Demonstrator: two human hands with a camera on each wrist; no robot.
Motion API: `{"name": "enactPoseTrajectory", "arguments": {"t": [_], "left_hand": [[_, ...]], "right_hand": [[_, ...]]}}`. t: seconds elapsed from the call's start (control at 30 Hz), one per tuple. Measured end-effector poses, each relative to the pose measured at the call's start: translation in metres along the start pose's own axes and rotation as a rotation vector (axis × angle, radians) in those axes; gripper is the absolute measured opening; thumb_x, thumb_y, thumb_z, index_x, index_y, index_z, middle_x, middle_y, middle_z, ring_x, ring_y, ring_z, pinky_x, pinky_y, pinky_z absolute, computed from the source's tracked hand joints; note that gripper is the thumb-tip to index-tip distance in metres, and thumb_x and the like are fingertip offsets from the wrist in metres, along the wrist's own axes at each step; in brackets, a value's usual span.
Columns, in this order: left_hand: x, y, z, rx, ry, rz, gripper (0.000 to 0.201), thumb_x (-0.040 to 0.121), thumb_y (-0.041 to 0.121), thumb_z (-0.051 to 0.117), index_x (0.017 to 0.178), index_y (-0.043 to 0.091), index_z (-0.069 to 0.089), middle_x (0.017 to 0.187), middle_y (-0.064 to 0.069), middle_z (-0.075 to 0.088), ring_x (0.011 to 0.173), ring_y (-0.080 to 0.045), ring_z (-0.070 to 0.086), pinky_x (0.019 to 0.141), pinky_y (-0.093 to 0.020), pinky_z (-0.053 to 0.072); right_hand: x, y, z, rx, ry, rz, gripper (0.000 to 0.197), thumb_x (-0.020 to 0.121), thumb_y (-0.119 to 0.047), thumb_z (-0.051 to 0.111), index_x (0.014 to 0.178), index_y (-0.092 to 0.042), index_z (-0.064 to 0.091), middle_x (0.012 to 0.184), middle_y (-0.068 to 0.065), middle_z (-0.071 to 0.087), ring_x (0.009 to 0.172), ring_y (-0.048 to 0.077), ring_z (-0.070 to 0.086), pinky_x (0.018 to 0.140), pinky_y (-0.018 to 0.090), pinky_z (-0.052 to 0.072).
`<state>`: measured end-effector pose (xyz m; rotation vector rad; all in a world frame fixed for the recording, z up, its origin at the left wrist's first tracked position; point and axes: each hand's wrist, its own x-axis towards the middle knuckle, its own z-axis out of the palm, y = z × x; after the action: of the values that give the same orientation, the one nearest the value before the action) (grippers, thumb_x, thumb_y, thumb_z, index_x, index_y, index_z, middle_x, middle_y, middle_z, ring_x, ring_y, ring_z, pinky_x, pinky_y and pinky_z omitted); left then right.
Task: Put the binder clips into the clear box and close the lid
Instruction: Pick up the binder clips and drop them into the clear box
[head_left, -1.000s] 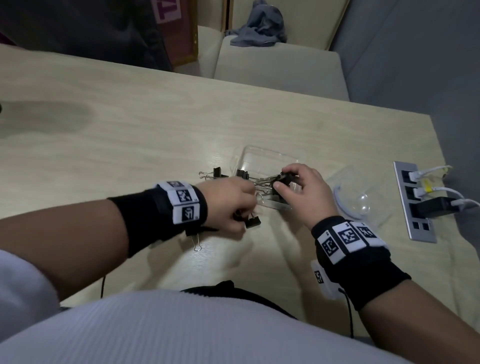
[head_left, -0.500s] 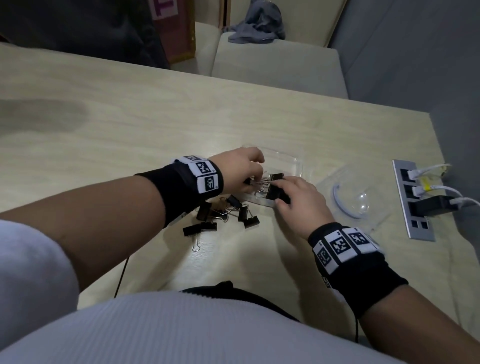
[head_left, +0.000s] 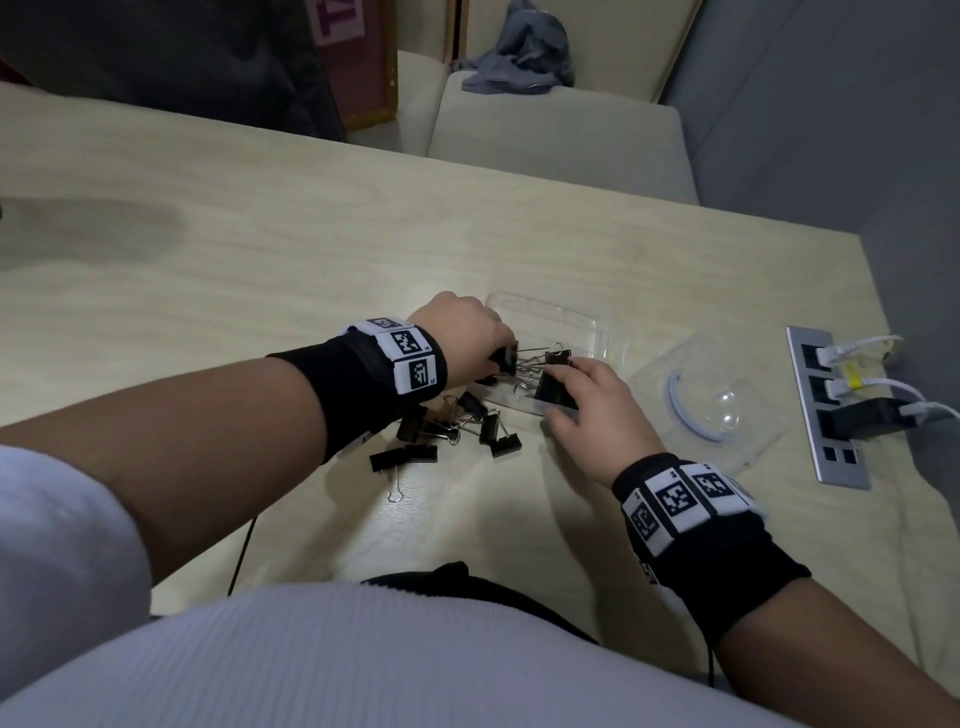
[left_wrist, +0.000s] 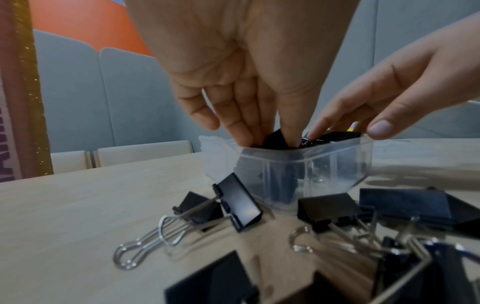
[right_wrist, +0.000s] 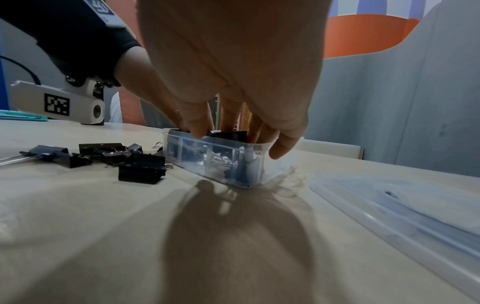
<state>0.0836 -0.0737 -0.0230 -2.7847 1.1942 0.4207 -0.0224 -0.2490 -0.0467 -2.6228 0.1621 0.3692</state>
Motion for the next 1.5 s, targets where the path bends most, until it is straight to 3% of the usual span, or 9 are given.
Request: {"name": "enactPoseTrajectory", "arguments": {"t": [0.27,0.4,0.5,0.57,0.7,0.83,1.03,1.27,1.5], "left_hand": [[-0.013,0.001,0.011,-0.017,0.092,-0.033,0.044,0.094,0.039,0.05,0.136,0.029,0.047,0.134,0.004,0.052,0.123,-0.023,0.047,0.096,-0.041,0.04],[-0.025,-0.013,0.006,-0.151,0.144,-0.116,0.033,0.093,0.033,0.051,0.124,0.025,0.056,0.123,-0.001,0.056,0.111,-0.026,0.054,0.087,-0.038,0.047],[-0.036,-0.026,0.006,-0.171,0.016,-0.152,0.024,0.091,0.03,0.05,0.113,0.024,0.06,0.113,-0.001,0.061,0.101,-0.025,0.06,0.077,-0.033,0.048],[-0.045,-0.03,0.01,-0.169,-0.085,-0.107,0.023,0.09,0.031,0.053,0.11,0.025,0.063,0.109,0.001,0.061,0.098,-0.022,0.061,0.074,-0.029,0.046],[-0.065,-0.029,0.024,-0.13,-0.245,0.033,0.031,0.082,0.039,0.066,0.112,0.032,0.062,0.11,0.006,0.056,0.103,-0.017,0.057,0.08,-0.03,0.049],[-0.067,-0.019,0.036,-0.014,-0.335,0.058,0.043,0.082,0.036,0.067,0.122,0.028,0.056,0.117,0.001,0.049,0.105,-0.024,0.057,0.079,-0.036,0.052],[-0.064,-0.008,0.039,-0.082,-0.285,0.001,0.041,0.082,0.031,0.065,0.119,0.018,0.055,0.127,-0.003,0.043,0.098,-0.028,0.06,0.075,-0.035,0.052],[-0.054,-0.021,0.017,-0.219,-0.261,-0.039,0.048,0.067,0.045,0.078,0.105,0.026,0.057,0.1,0.007,0.056,0.089,-0.017,0.057,0.075,-0.032,0.052],[-0.022,-0.022,-0.02,-0.367,0.066,-0.133,0.038,0.081,0.04,0.067,0.115,0.022,0.062,0.107,-0.001,0.063,0.089,-0.018,0.058,0.083,-0.031,0.05]], "right_hand": [[-0.009,-0.007,0.004,-0.087,0.085,-0.029,0.052,0.09,-0.033,0.057,0.139,-0.026,0.044,0.153,0.0,0.028,0.139,0.023,0.027,0.114,0.042,0.027],[-0.019,-0.014,0.009,-0.114,0.218,-0.227,0.032,0.089,-0.023,0.057,0.121,-0.022,0.059,0.132,-0.002,0.048,0.122,0.018,0.042,0.106,0.037,0.034],[-0.024,-0.022,0.016,-0.136,0.092,-0.379,0.024,0.091,-0.022,0.051,0.114,-0.023,0.061,0.117,-0.007,0.057,0.106,0.014,0.05,0.095,0.036,0.045],[-0.025,-0.025,0.023,-0.207,-0.01,-0.431,0.032,0.092,-0.023,0.049,0.122,-0.026,0.057,0.125,-0.007,0.056,0.112,0.016,0.049,0.098,0.038,0.045],[-0.025,-0.023,0.037,-0.355,-0.203,-0.355,0.055,0.09,-0.026,0.053,0.142,-0.027,0.037,0.153,0.0,0.031,0.134,0.027,0.034,0.108,0.043,0.036],[-0.026,-0.019,0.045,-0.329,-0.166,-0.296,0.043,0.09,-0.019,0.054,0.131,-0.022,0.043,0.137,0.001,0.041,0.122,0.026,0.041,0.095,0.04,0.046],[-0.028,-0.017,0.043,-0.351,-0.131,-0.237,0.025,0.09,-0.023,0.052,0.114,-0.018,0.048,0.115,0.005,0.049,0.104,0.029,0.05,0.081,0.042,0.049],[-0.03,-0.012,0.033,-0.332,-0.106,-0.253,0.025,0.09,-0.028,0.051,0.113,-0.019,0.053,0.111,0.003,0.054,0.101,0.026,0.053,0.079,0.038,0.048],[-0.024,-0.022,0.022,-0.214,0.079,-0.309,0.021,0.09,-0.03,0.051,0.103,-0.017,0.061,0.095,0.0,0.06,0.086,0.022,0.057,0.069,0.034,0.045]]}}
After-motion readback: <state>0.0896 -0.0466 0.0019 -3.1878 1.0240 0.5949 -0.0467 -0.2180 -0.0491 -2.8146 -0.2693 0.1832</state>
